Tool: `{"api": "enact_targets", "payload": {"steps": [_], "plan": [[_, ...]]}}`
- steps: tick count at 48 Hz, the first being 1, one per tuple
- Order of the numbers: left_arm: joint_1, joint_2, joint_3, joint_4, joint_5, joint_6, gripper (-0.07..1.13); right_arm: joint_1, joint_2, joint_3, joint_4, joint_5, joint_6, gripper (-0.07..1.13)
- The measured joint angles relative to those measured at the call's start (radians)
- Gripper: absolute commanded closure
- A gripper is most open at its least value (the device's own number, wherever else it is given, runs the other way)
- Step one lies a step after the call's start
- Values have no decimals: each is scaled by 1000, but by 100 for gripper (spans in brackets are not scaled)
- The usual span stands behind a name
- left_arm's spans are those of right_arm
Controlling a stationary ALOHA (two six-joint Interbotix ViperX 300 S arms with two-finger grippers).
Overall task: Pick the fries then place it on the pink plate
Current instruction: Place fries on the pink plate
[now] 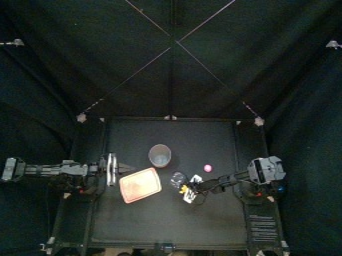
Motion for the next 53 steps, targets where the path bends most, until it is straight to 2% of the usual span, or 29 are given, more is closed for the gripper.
{"api": "enact_targets", "payload": {"steps": [4, 16, 21, 29, 35, 49, 53], "plan": [[0, 0, 0, 2, 0, -2, 106, 2, 0, -5, 2, 0, 0, 42], [2, 0, 0, 2, -3, 0, 106, 3, 0, -98, -17, 0, -14, 42], [3, 0, 0, 2, -6, 3, 106, 3, 3, -158, -63, -2, -12, 42], [26, 0, 0, 2, -11, 3, 106, -3, 57, -261, -202, -6, 0, 42], [34, 0, 0, 2, -12, 3, 106, -25, 129, -357, -270, -6, -5, 42], [34, 0, 9, 2, -14, 3, 106, -67, 302, -586, -304, -9, -14, 41], [34, 0, 12, 2, -14, 3, 106, -69, 331, -627, -304, -18, -14, 37]]}}
